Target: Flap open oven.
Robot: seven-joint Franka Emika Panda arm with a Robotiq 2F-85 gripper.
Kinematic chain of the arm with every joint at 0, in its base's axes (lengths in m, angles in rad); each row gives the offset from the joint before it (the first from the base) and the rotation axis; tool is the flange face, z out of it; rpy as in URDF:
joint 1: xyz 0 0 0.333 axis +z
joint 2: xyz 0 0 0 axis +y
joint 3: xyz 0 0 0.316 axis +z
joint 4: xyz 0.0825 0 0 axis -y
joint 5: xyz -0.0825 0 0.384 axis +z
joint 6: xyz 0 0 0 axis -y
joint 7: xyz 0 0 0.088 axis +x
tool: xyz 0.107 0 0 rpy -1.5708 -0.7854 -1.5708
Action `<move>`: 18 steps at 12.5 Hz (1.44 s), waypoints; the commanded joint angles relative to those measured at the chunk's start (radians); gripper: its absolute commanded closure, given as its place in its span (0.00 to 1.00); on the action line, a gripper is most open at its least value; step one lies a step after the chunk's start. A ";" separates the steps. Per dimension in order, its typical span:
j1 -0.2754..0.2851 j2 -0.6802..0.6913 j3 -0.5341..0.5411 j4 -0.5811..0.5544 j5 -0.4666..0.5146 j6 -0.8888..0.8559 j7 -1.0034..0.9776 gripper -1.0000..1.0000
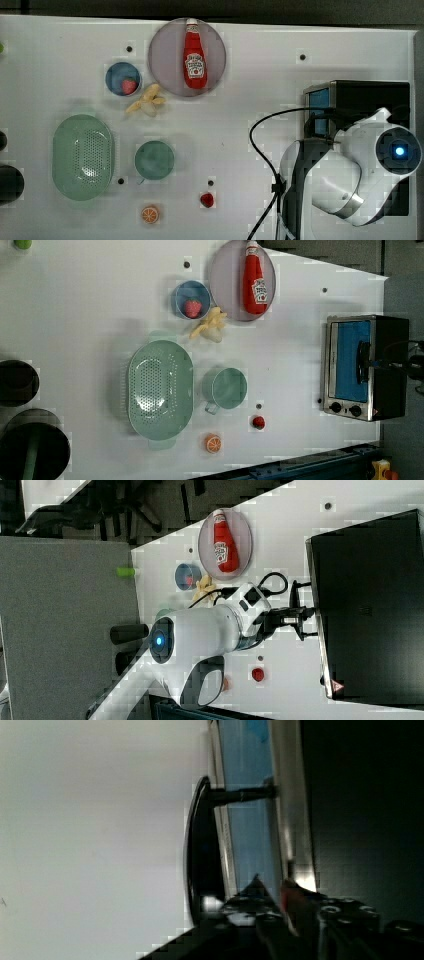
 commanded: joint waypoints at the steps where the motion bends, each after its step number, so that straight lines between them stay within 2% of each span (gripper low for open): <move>1: 0.002 0.005 0.021 -0.028 -0.001 0.029 -0.025 0.82; 5: 0.019 0.011 0.026 -0.037 -0.041 0.051 0.016 0.82; 10: 0.071 0.012 0.071 -0.052 -0.301 0.038 0.301 0.82; 18: 0.131 0.087 0.190 -0.087 -0.566 0.020 0.608 0.82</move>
